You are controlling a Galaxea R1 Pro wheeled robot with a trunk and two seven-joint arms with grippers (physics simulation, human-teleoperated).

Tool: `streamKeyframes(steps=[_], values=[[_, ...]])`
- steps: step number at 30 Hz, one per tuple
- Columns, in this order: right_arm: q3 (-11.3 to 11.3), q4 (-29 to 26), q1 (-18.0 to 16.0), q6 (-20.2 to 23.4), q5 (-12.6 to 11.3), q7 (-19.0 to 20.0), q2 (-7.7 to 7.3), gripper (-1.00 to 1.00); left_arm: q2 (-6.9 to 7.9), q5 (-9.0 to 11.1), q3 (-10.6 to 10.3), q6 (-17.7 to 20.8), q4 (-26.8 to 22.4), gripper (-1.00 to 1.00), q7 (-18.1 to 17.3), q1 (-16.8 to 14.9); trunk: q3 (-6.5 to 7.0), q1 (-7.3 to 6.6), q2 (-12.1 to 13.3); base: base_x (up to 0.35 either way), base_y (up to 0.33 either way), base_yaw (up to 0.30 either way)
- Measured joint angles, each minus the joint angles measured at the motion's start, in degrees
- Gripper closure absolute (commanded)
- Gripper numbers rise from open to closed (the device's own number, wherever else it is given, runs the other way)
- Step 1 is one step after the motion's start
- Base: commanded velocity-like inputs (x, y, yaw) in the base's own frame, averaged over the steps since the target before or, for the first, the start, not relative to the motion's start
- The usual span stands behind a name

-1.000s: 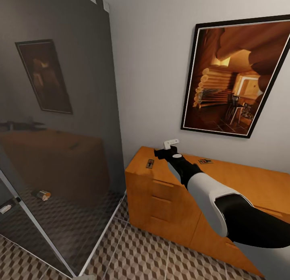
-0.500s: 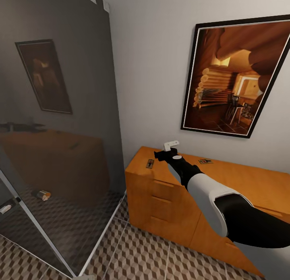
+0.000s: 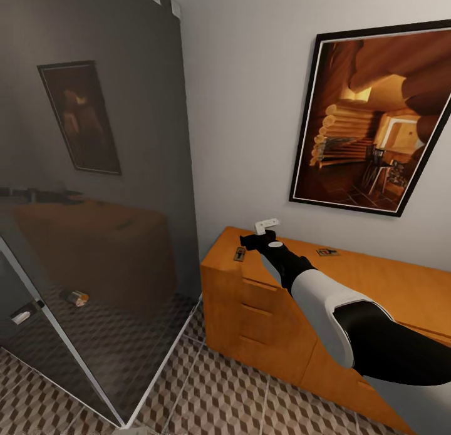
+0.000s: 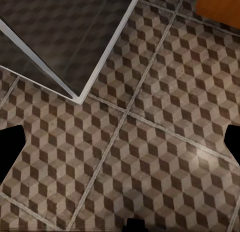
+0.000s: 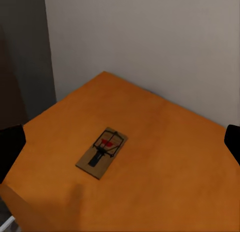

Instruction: Take the four mousetraps from the cabinet in the bathroom and place them on the bathroom floor. Make sure all four end up on the same floor surface, and ensure that at least two of them are either under or directly next to the same bathroom sink.

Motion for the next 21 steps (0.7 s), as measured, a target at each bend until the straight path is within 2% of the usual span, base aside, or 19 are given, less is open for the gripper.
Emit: streamKeyframes(steps=[7,13,21], values=[[0.0,0.0,0.0,0.0,0.0,0.0,0.00,-1.00,0.00,0.0,0.0,0.0,0.0,-1.00,0.0,0.0,-0.19,0.00,0.0,0.000,0.000,0.138],[0.0,0.4,0.0,-0.2,0.0,0.0,0.00,-1.00,0.00,0.0,0.0,0.0,0.0,-1.00,0.0,0.0,-0.27,0.00,0.0,0.000,0.000,0.048],[0.1,2.7,0.0,-3.4,0.0,0.0,-0.01,-1.00,0.00,0.0,0.0,0.0,0.0,-1.00,0.0,0.0,-0.29,-0.01,0.0,0.064,-0.006,0.006]])
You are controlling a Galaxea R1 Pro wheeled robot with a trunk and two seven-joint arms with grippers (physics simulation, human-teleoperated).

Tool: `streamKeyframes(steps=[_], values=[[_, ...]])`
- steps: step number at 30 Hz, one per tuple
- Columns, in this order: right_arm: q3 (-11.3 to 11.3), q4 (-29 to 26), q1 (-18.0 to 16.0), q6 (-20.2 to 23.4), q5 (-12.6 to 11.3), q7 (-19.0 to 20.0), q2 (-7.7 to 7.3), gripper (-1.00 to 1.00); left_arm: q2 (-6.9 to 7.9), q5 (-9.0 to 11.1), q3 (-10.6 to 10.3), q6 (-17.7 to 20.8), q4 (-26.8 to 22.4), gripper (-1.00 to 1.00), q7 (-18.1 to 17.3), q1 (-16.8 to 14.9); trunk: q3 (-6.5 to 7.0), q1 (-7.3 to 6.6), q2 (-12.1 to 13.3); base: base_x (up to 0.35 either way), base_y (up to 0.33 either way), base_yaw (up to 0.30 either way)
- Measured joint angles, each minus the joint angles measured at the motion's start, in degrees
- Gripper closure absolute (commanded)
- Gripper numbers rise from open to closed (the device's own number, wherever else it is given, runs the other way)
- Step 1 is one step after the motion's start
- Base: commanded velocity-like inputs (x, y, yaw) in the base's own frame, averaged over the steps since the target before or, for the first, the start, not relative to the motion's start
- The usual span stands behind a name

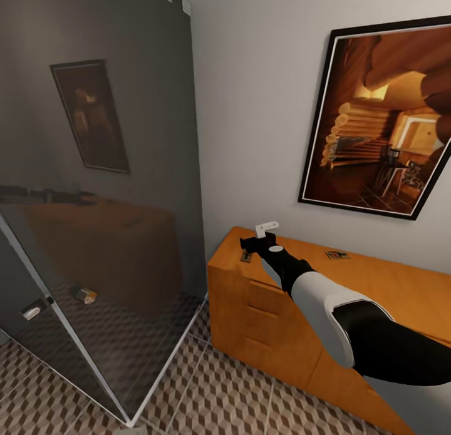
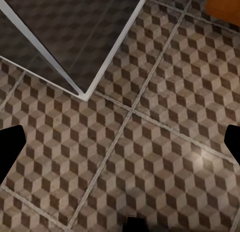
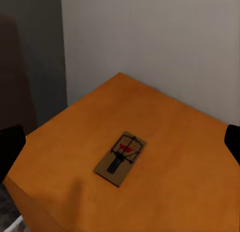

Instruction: Take the four mousetraps from the cabinet in the bathroom and place them on the bathroom floor. Make sure all four end up on the same floor surface, and ensure that at least two of them are either under or directly next to the same bathroom sink.

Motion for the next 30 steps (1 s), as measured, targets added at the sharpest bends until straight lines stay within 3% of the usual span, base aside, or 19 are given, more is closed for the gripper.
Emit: streamKeyframes(steps=[12,30], values=[[0.0,1.2,0.0,-1.6,0.0,0.0,0.00,-1.00,0.00,0.0,0.0,0.0,0.0,-1.00,0.0,0.0,0.00,-0.01,0.0,0.177,-0.076,0.000],[0.0,3.6,0.0,-4.5,0.0,0.0,0.00,-1.00,0.00,0.0,0.0,0.0,0.0,-1.00,0.0,0.0,0.00,0.01,0.0,0.014,-0.004,0.000]])
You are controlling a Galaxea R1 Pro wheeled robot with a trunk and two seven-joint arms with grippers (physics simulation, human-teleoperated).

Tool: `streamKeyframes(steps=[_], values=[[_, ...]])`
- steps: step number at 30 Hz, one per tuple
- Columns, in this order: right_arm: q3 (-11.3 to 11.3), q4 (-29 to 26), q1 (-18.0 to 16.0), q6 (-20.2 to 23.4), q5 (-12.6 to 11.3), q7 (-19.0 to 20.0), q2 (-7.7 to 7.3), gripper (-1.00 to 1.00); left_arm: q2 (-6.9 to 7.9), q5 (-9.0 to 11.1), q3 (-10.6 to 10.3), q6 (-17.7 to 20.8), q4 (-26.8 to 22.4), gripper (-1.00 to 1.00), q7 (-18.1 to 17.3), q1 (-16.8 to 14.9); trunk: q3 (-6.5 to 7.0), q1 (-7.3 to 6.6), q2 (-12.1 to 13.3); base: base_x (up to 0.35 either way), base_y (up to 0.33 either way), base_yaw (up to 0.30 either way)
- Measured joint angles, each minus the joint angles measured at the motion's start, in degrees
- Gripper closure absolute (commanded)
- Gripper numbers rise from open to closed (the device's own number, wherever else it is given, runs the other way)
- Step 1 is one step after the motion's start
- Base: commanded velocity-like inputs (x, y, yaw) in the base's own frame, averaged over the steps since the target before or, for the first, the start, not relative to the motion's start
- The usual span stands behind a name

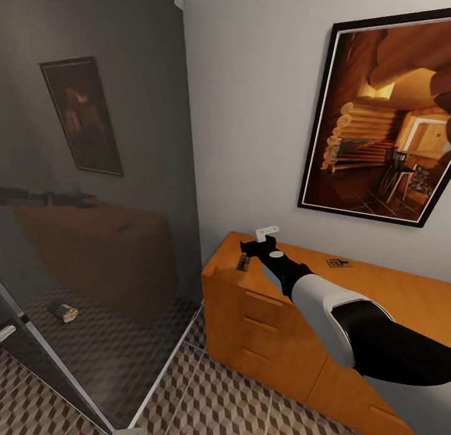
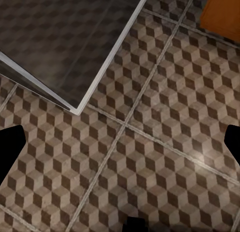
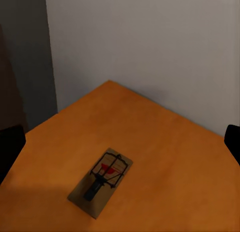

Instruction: Take the four mousetraps from the cabinet in the bathroom and place them on the bathroom floor. Make sure all four end up on the same floor surface, and ensure that at least two of them are either under or directly next to the same bathroom sink.

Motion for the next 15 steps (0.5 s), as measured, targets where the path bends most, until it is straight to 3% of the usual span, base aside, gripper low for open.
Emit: streamKeyframes(steps=[15], values=[[0.0,1.2,0.0,-0.3,0.0,0.0,0.00,-1.00,0.00,0.0,0.0,0.0,0.0,-1.00,0.0,0.0,0.00,0.00,0.0,0.000,0.000,0.000]])
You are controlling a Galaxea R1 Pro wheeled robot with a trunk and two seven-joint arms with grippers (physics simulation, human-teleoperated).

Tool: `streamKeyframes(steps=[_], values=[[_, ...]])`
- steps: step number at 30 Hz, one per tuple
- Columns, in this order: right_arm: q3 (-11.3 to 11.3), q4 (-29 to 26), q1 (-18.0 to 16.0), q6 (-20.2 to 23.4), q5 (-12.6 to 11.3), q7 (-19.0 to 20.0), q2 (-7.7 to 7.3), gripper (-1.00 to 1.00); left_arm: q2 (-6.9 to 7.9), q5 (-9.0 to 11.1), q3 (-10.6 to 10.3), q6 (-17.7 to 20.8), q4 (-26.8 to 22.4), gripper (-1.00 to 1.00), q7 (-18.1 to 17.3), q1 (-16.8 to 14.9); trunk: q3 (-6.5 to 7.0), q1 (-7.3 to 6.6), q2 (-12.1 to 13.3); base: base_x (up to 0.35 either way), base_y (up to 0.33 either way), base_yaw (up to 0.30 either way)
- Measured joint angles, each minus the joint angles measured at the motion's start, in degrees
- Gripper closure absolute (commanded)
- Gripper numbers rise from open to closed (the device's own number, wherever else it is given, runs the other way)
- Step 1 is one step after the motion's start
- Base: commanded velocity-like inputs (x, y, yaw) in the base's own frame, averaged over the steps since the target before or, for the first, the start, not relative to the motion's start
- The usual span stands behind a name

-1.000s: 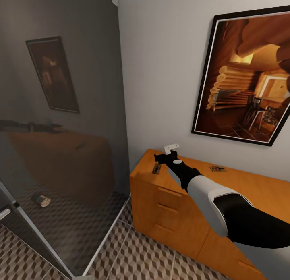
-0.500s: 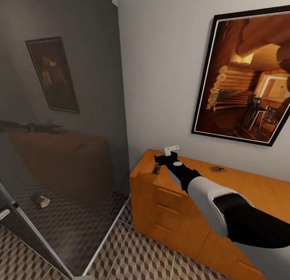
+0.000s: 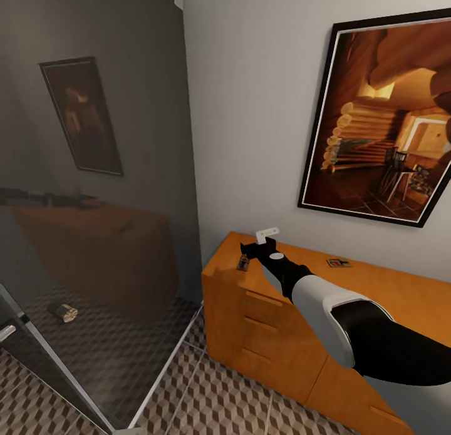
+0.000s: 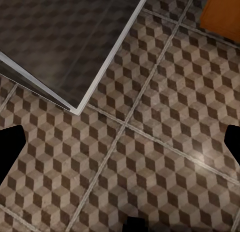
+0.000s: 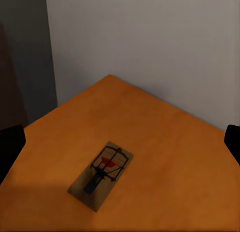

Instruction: Take the four mousetraps from the cabinet in the bathroom and place them on the bathroom floor. Make sure all four end up on the same floor surface, and ensure that at least two of them are either under or directly next to the same bathroom sink.

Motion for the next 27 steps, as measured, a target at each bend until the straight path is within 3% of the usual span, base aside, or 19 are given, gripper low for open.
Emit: streamKeyframes(steps=[27], values=[[0.0,2.3,0.6,-3.5,-0.1,0.2,0.00,-1.00,0.06,0.0,0.0,0.0,0.0,-1.00,0.1,0.0,0.00,0.00,0.0,0.000,0.000,0.000]])
